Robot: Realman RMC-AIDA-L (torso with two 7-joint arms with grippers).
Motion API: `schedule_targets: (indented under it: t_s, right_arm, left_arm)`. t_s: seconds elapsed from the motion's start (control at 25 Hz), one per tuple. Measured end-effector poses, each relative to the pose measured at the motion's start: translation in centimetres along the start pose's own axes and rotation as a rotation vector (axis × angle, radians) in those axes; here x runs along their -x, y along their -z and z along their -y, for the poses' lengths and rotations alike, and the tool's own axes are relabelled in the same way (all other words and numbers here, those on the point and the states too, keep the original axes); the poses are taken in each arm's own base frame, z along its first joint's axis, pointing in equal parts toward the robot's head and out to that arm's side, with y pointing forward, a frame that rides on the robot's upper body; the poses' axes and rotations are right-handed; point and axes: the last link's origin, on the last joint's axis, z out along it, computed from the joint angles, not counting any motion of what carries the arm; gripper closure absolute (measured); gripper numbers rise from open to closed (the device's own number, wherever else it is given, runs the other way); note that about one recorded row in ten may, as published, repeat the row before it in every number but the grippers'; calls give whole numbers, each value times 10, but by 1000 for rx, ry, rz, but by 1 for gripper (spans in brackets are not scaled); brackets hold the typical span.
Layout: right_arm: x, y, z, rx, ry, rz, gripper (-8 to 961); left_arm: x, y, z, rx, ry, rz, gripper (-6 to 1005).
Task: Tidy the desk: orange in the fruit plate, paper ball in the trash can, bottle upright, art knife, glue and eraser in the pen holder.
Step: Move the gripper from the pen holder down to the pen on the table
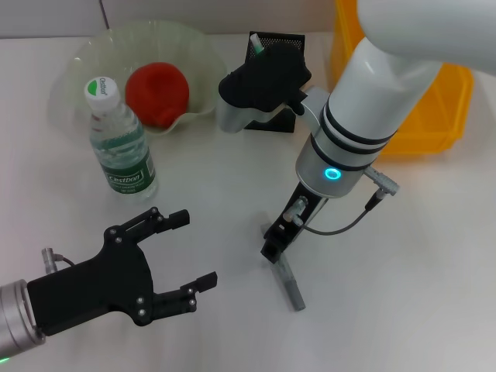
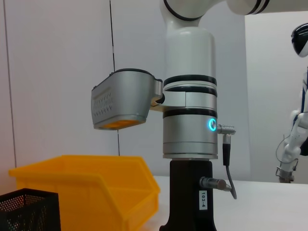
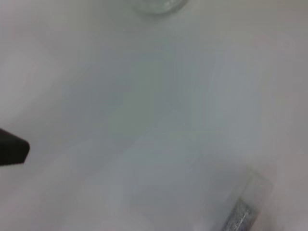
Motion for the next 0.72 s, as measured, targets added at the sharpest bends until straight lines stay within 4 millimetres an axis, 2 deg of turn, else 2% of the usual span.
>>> schedule_targets:
  t_s: [0.48,0.68,0.72]
  right_arm:
    - [-3,-3,3,-1,-12,-12,492]
    - [-5,-4,3,-1,-11,-26,635]
    - [-5,-4,3,-1,-11,-26,639]
  left_arm:
    - [-2,-3,2,7,-6,-4,140]
    - [-1,-3,2,7,-5,-2,140]
    - [-1,-3,2,7,-5,-2,140]
